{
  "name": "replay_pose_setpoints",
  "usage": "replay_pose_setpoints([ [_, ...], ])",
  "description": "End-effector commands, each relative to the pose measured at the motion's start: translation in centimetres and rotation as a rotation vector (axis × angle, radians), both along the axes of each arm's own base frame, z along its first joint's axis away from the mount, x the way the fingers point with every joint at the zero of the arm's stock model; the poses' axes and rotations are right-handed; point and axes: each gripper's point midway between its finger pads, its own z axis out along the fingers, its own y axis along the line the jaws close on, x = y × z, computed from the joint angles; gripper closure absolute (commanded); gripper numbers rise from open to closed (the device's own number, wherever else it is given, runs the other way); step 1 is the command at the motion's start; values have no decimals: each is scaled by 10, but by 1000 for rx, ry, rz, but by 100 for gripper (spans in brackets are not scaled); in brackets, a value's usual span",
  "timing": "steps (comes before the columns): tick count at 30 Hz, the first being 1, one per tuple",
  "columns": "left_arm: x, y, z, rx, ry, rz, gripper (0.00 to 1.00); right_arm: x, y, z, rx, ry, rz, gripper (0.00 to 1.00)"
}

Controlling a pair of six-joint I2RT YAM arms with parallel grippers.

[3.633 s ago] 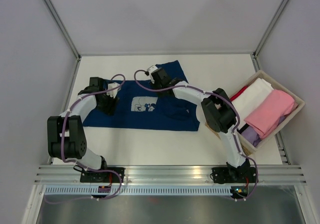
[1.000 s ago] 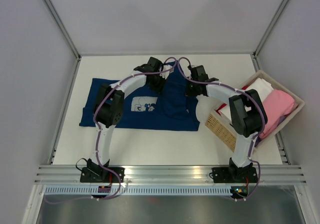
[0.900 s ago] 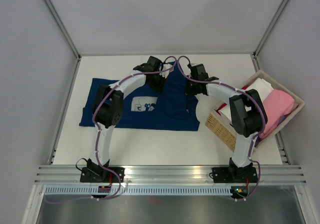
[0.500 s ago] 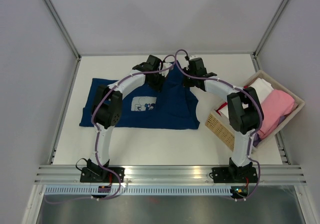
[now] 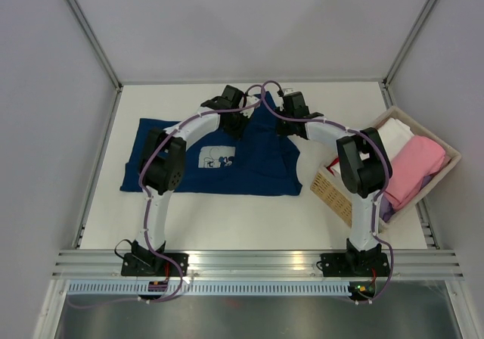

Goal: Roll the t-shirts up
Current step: Fold the tshirt

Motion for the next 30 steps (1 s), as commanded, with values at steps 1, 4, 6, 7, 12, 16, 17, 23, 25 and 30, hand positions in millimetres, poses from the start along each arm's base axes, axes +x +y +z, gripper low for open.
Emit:
replay_pose_setpoints([
  [1,6,2,-8,12,-11,55,92,15,1,5,-11,-46,-2,100],
  [4,7,4,-12,27,-12,62,92,16,2,4,-13,-42,0,100],
  [6,9,7,-12,38,-17,69,91,17,2,3,-17,-37,5,98],
  [7,8,7,-13,41,-17,69,91,17,2,3,-18,-35,5,95],
  [12,8,7,-12,42,-17,68,81,16,2,11,-17,-40,3,79],
  [16,14,17,-9,76,-45,108,68,13,-9,36,-37,-80,-48,76],
  [17,15,18,-7,79,-51,114,67,8,-12,37,-48,-76,-56,76],
  [23,15,16,2,72,-66,106,67,-44,-5,36,-158,-41,-41,83],
  [25,11,16,-2,66,-51,102,67,-63,5,34,-165,-28,-42,90],
  [30,6,14,-14,66,-20,93,68,-101,14,8,-79,65,-36,100],
])
